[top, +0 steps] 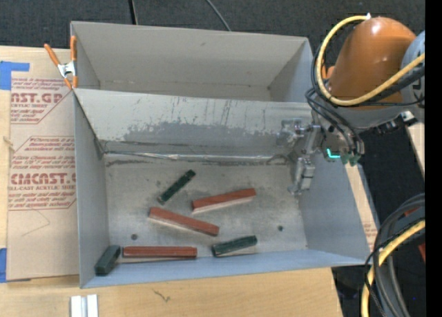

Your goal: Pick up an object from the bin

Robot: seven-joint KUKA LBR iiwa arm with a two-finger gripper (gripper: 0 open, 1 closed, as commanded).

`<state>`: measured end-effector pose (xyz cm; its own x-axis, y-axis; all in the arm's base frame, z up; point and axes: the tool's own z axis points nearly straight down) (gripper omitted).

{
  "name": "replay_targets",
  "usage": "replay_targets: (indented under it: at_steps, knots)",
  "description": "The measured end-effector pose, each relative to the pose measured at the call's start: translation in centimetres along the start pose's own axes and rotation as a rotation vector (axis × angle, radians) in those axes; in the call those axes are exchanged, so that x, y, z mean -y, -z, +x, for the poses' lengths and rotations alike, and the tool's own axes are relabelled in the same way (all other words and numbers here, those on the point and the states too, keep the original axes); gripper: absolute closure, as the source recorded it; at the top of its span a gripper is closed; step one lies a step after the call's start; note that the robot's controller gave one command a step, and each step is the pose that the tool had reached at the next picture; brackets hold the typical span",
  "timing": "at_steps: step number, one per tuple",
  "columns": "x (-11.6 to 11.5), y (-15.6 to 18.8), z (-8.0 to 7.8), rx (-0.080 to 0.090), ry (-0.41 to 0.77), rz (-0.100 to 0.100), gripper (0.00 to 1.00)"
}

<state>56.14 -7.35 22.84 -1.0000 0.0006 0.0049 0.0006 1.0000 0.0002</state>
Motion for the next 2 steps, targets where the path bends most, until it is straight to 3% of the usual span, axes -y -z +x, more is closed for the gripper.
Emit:
replay_targets:
  at_steps: [1, 2]
  knots:
    - [0.0, 0.4, -0.2, 0.007, 0.001, 0.001, 0.0]
    - [-0.1, -5.7, -0.5, 0.013, -0.006, 0.002, 0.0]
